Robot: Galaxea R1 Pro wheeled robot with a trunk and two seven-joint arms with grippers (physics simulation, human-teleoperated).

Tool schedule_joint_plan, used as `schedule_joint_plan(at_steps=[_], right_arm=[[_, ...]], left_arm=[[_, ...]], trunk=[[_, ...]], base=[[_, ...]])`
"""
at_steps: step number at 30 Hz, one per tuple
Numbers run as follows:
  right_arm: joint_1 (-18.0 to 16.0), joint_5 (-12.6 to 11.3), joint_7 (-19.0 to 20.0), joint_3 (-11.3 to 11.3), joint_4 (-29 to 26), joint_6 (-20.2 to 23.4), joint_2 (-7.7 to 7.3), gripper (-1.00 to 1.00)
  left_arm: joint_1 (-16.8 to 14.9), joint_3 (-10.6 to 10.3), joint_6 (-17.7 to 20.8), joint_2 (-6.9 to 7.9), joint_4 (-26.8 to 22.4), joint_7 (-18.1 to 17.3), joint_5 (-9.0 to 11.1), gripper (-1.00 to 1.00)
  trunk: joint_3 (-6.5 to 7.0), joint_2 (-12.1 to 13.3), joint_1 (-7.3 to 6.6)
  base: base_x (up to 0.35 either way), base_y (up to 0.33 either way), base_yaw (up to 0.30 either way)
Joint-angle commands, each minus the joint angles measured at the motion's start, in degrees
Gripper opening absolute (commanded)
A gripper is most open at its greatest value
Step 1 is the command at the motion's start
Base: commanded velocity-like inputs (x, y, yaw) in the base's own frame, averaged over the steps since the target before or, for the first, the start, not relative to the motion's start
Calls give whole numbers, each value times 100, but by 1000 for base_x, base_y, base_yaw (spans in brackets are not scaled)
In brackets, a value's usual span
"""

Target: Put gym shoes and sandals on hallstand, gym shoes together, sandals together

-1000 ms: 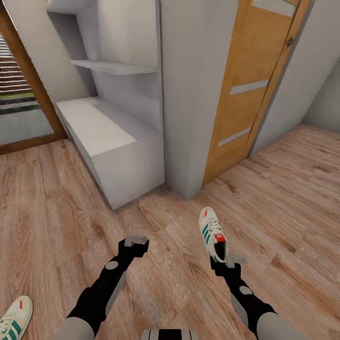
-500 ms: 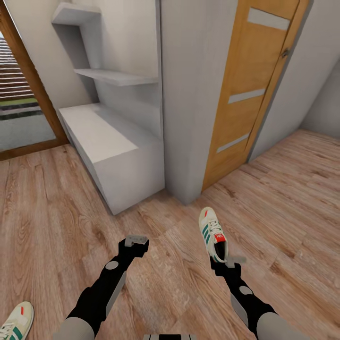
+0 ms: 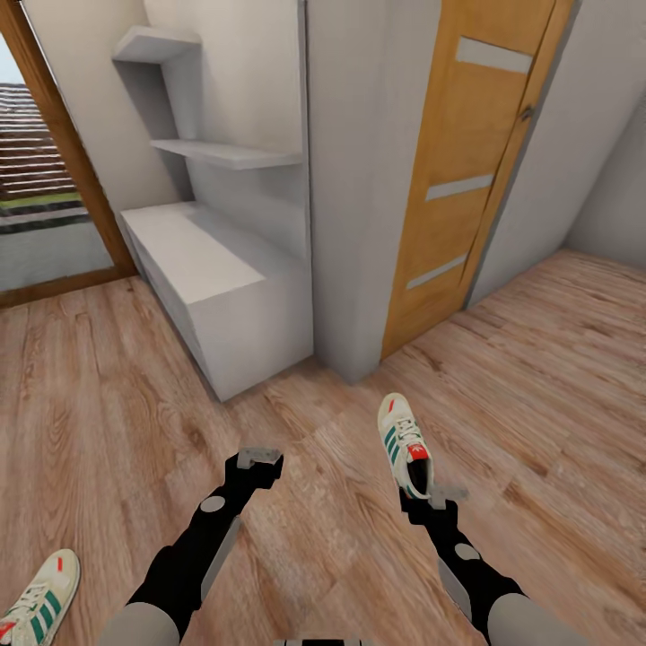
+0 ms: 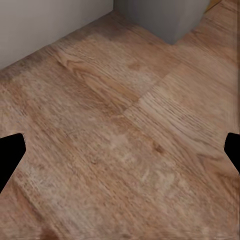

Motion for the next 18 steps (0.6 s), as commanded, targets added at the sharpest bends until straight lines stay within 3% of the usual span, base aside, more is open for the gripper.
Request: schedule_joint_plan(at_steps=[1,11,18], right_arm=[[-3,-4,4,-16,6,-19,2,-100],[-3,-5,4,-16,5,-20,2,-100],[-3,-3,4,-16,2,-20,2,-100]], left_arm=[[-1,-1,32,0,-9,-2,-1,100],[-1,-1,36,0,-9,-2,4,100],[-1,-1,33,0,-9,-2,-1,100]], trunk=[[-2,-2,-5],[3,-2,-5],[37,-2,-5]], base=[[-342,0,0],[-343,0,5],[-311,0,198]])
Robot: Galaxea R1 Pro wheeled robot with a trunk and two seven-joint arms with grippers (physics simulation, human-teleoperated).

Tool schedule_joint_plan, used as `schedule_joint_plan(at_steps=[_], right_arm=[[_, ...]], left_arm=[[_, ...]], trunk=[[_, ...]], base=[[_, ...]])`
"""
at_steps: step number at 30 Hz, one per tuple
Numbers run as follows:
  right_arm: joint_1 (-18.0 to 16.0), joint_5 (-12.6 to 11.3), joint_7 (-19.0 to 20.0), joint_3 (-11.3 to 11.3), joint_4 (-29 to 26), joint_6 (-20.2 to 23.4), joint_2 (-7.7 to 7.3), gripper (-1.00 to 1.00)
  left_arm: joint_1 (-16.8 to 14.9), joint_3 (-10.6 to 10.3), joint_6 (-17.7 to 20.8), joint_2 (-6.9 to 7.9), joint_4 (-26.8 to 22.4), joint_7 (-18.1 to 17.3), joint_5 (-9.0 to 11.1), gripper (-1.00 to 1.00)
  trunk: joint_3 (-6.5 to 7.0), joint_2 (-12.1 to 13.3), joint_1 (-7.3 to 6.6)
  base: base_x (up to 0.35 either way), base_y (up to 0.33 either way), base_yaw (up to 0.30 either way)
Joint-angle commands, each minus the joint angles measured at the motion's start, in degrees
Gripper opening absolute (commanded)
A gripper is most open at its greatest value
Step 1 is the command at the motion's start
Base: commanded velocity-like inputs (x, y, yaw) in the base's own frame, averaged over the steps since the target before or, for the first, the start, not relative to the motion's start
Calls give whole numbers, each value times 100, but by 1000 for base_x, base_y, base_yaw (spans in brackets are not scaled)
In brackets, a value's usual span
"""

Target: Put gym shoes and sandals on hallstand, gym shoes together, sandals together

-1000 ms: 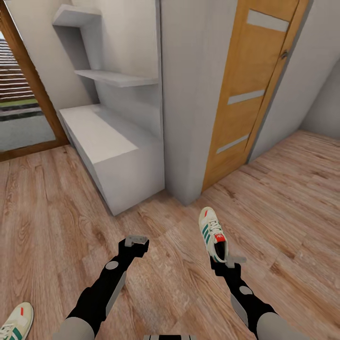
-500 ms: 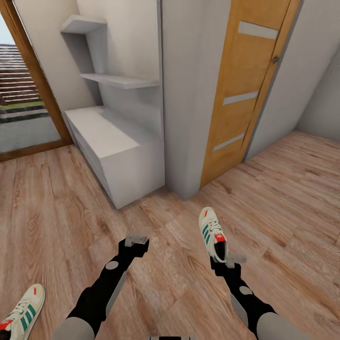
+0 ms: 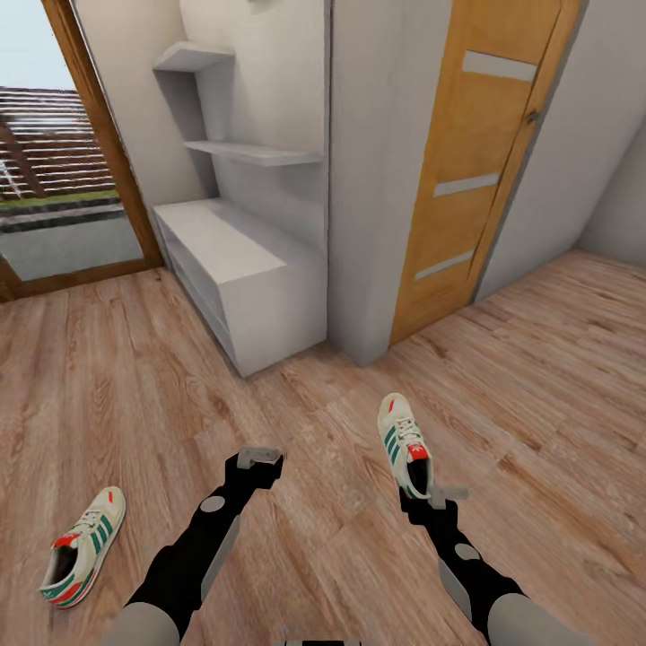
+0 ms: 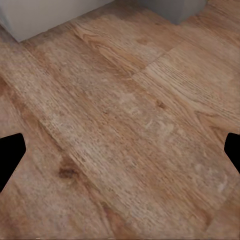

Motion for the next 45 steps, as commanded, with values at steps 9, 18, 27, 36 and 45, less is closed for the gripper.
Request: schedule_joint_plan(at_steps=[9,18,27,36,45], right_arm=[[-2,-3,4,-18,4,-24,1,-100],[-2,-2,4,-18,10,-24,1,-100],[-2,-5,4,-18,10,-26,1,-100],[1,-4,4,-18,11,-35,1,-100],[-2,31,3,-10,8,-36,1,-100]], left_arm=[[-2,-2,36,-1,-7,-2,0,100],[-2,-2,37,-1,-7,-2,-3,100],[-2,-2,37,-1,-7,-2,-3,100],[-2,-2,37,-1,-7,-2,4,100],[-2,-2,37,-1,-7,-2,5,100]], trunk=[[36,-42,19],[-31,-323,173],[37,-323,173],[119,-323,173],[168,-323,173]], base=[[-16,0,235],[0,0,232],[0,0,184],[-133,97,104],[-269,212,46]])
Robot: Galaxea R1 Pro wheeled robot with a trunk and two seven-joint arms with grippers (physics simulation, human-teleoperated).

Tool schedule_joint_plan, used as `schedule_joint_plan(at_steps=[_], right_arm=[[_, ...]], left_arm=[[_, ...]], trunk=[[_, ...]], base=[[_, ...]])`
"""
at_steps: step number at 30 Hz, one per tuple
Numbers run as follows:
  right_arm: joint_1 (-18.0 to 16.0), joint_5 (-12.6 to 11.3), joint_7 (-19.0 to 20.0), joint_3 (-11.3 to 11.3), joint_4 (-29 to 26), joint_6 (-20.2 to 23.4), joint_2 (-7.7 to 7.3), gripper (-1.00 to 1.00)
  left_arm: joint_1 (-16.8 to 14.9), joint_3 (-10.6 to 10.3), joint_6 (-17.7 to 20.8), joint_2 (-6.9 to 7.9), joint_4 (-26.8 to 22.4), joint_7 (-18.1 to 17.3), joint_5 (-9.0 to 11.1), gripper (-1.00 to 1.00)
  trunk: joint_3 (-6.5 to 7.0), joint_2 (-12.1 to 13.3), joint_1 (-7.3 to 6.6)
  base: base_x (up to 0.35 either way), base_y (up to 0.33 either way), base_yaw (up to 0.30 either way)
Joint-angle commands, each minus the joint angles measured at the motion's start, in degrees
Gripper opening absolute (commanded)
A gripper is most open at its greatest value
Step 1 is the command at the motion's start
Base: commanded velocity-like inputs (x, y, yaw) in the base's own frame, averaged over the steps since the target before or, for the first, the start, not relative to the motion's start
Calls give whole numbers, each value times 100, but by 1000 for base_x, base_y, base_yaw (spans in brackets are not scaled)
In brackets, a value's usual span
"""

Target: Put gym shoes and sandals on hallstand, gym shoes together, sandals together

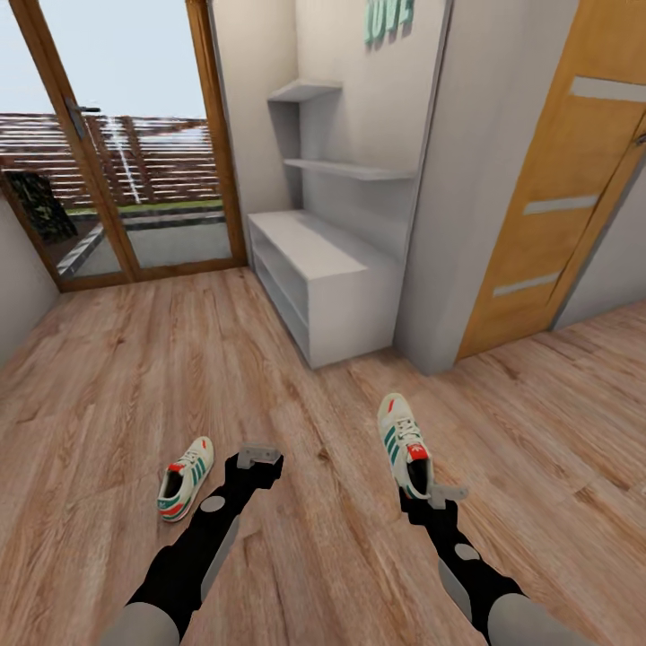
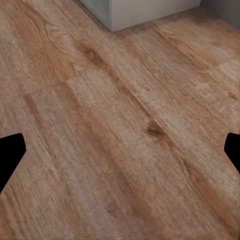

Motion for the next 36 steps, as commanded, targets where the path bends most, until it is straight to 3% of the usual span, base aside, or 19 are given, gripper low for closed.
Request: schedule_joint_plan(at_steps=[1,16,26,36], right_arm=[[-4,7,2,-18,4,-20,1,-100],[-3,22,-65,-32,-253,59,10,-100],[-3,22,-72,-35,-581,59,17,-100],[-4,6,-84,-43,-908,102,10,-100]], left_arm=[[-1,-2,29,0,-7,-2,0,100],[-487,6,-69,-9,-228,-2,7,100],[-481,8,-67,-9,-233,-11,9,100],[-478,14,-62,-9,-236,-11,9,100]], trunk=[[-4,-2,-4],[-4,-2,-4],[-4,-2,-4],[-4,-2,-4]], base=[[-265,236,4],[0,0,0],[0,31,0],[0,246,0]])
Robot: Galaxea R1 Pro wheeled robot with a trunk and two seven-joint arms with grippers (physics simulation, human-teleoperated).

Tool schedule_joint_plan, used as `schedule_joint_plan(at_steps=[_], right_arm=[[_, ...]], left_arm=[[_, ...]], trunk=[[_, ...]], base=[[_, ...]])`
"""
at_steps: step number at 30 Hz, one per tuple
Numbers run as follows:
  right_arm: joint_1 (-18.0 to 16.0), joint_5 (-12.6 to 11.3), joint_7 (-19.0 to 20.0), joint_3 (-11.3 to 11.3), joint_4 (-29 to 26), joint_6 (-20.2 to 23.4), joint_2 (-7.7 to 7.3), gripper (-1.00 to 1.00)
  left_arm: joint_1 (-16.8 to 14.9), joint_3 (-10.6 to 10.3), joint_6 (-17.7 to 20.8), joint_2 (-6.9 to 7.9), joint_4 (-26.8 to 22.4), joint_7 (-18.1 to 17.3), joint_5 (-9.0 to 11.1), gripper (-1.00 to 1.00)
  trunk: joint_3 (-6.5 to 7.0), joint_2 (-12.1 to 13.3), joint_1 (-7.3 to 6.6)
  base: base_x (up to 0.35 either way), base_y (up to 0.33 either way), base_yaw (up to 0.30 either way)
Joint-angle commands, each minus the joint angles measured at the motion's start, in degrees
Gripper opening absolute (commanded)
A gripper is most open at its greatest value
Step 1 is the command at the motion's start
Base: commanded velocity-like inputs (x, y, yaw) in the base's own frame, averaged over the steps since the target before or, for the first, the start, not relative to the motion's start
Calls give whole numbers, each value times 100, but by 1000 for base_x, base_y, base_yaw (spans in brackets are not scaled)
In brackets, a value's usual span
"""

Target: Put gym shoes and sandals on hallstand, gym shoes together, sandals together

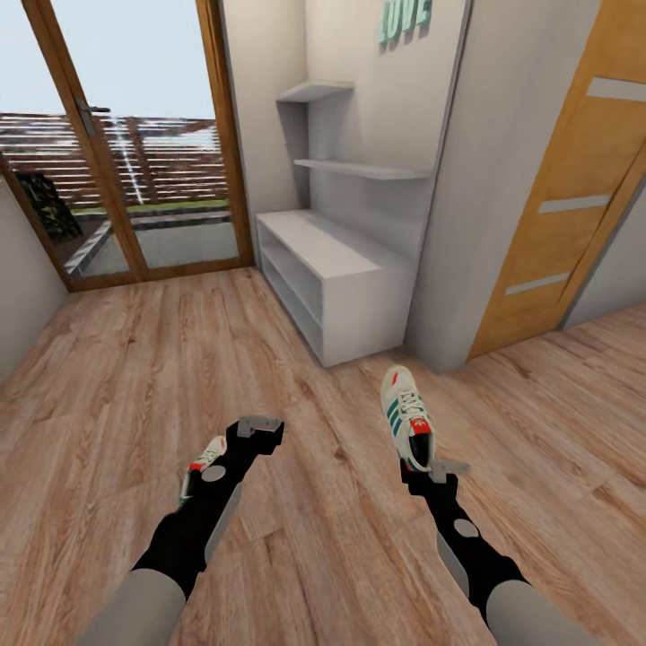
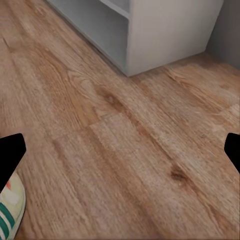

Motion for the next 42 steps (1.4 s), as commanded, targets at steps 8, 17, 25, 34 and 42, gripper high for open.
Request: schedule_joint_plan(at_steps=[8,17,25,34,42], right_arm=[[-3,16,-4,-1,-256,-3,2,-100],[-1,-6,29,-17,-590,14,-20,-100],[-3,-16,31,-28,-808,17,-41,-100],[-3,-10,23,-29,-830,17,-34,-100],[-3,-9,24,-29,-831,17,-34,-100]], left_arm=[[1,-1,32,2,-7,-3,1,100],[1,0,33,3,-7,-3,1,100],[1,0,39,4,-7,-3,1,100],[1,0,41,1,-7,-3,1,100],[1,-4,41,1,-7,-3,0,100]], trunk=[[-5,-2,-1],[-5,-2,-1],[-5,-2,-1],[-5,-2,-1],[-5,-2,-1]], base=[[0,308,0],[0,312,0],[0,314,-6],[0,314,-219],[13,127,-164]])
